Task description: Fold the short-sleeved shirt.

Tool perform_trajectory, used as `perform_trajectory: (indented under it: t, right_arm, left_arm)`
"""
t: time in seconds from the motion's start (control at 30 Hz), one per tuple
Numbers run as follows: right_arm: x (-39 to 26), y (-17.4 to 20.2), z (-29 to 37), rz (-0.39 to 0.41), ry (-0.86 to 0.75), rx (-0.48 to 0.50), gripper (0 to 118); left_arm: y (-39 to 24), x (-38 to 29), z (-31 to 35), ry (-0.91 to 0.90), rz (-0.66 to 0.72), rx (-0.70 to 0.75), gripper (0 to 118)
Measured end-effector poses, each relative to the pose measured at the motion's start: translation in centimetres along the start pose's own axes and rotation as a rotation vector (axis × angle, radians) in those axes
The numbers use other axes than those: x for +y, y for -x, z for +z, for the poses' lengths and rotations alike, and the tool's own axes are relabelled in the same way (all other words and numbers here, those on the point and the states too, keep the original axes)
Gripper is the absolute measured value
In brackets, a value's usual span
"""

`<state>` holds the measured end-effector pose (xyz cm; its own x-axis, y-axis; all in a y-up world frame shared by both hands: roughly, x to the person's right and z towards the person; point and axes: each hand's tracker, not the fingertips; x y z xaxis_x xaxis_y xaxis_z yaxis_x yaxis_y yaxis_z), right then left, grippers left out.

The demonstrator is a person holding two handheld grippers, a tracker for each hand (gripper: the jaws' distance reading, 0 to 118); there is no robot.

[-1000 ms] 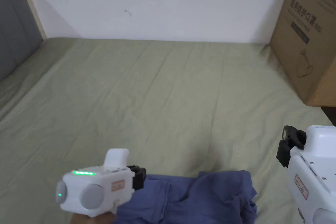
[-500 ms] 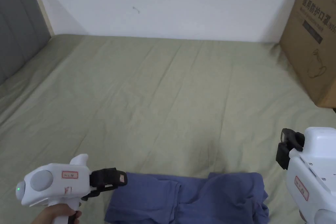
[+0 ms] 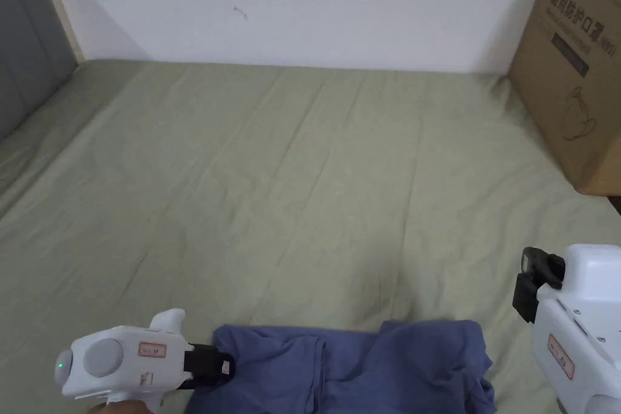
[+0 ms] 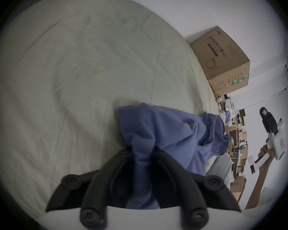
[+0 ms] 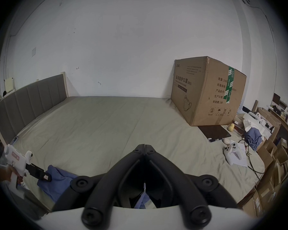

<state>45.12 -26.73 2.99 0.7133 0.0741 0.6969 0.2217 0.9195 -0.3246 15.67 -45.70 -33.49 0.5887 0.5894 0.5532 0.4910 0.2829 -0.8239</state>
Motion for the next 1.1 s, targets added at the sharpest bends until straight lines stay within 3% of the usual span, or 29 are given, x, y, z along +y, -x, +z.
perform_trajectory:
  t: [0.3, 0.5, 0.67, 0.83, 1.1]
  right_arm:
    - [0.8, -0.2, 0.7, 0.007, -0.026, 0.009, 0]
    - [1.2, -0.3, 1.0, 0.002, -0.052, 0.025, 0]
    - [1.4, -0.1, 1.4, -0.002, -0.064, 0.045, 0]
    - [1.5, -0.3, 1.5, -0.010, -0.073, 0.056, 0]
    - [1.0, -2.1, 2.2, -0.023, -0.074, 0.032, 0]
  left_arm:
    - [-1.1, 0.2, 5.9, -0.113, -0.031, 0.053, 11]
    - [-1.3, 0.6, 12.8, -0.214, -0.101, 0.268, 11]
    - [-5.5, 1.0, 15.6, -0.271, -0.086, 0.296, 11]
    - [-13.3, 1.5, 13.8, -0.253, -0.189, 0.246, 11]
    - [-21.4, 0.6, 3.1, -0.096, -0.370, 0.214, 11]
